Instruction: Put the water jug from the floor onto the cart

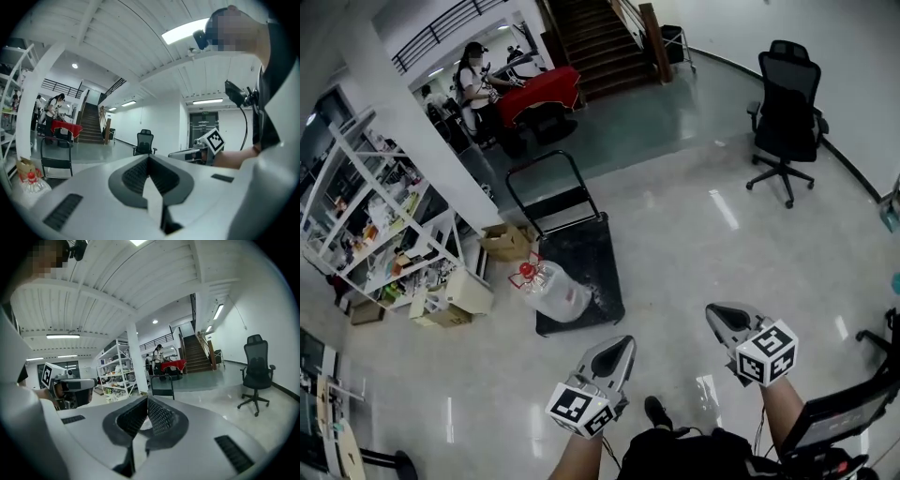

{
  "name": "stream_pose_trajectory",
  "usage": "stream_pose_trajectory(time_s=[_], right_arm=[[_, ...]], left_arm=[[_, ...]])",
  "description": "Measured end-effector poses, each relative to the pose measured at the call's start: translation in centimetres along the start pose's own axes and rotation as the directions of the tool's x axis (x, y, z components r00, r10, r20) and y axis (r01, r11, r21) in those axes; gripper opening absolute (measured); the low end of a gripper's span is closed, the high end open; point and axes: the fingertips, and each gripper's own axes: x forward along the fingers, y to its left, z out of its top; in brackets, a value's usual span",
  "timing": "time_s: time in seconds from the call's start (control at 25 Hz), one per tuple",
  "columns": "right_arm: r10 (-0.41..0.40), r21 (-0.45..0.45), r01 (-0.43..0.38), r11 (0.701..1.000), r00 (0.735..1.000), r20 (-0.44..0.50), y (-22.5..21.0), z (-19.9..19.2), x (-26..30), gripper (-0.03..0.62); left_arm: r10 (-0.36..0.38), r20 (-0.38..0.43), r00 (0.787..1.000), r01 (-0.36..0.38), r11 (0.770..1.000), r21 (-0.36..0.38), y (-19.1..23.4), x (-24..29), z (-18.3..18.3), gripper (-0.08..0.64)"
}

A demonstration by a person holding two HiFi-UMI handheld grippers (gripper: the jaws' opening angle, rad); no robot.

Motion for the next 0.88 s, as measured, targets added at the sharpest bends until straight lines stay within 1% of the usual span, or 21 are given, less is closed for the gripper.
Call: stream_pose_trajectory(time_s=[0.12, 0.24, 0.32, 0.48, 0.6, 0.68, 0.76, 0.84, 0.88], right_arm=[[0.024, 0.011, -0.025, 1.000, 1.000, 0.017, 0.0, -1.0, -6.5, 0.003], [0.013, 0.054, -0.015, 0.998, 0.999, 0.035, 0.2, -2.2, -11.8, 0.003], [0.012, 0.046, -0.014, 0.999, 0.999, 0.038, 1.1, -2.5, -13.8, 0.003], [0.014, 0.021, -0.015, 1.000, 0.999, 0.044, 4.4, -3.0, -16.2, 0.003], [0.017, 0.024, -0.018, 1.000, 0.999, 0.043, 7.7, -3.9, -18.4, 0.003], [0.015, 0.009, -0.015, 1.000, 0.999, 0.042, 10.9, -4.9, -19.8, 0.003], [-0.002, -0.022, 0.003, 1.000, 0.999, 0.043, 14.8, -6.1, -20.7, 0.003], [-0.025, -0.049, 0.027, 0.998, 0.999, 0.044, 19.4, -7.7, -21.5, 0.003], [-0.034, -0.055, 0.037, 0.998, 0.998, 0.046, 21.7, -8.5, -22.0, 0.003]], left_arm=[[0.019, 0.004, 1.000, -0.019, 1.000, 0.002, -6.3, -1.0, -0.1, 0.000], [0.012, -0.006, 1.000, -0.012, 1.000, -0.003, -11.8, -2.6, -0.2, 0.000], [0.030, -0.015, 0.999, -0.030, 0.999, -0.018, -13.5, -4.2, -0.5, 0.000], [0.058, -0.033, 0.998, -0.059, 0.997, -0.040, -15.1, -8.2, -1.5, 0.000], [0.037, -0.022, 0.999, -0.037, 0.999, -0.028, -17.2, -11.4, -1.7, 0.000], [0.028, -0.004, 1.000, -0.029, 0.999, -0.014, -18.5, -14.3, -2.1, 0.000], [0.018, 0.003, 1.000, -0.018, 1.000, 0.012, -19.4, -18.1, -3.5, 0.000], [-0.010, -0.008, 1.000, 0.010, 0.999, 0.043, -20.4, -22.7, -5.7, 0.000], [-0.025, -0.013, 1.000, 0.026, 0.999, 0.046, -21.0, -24.9, -6.9, 0.000]])
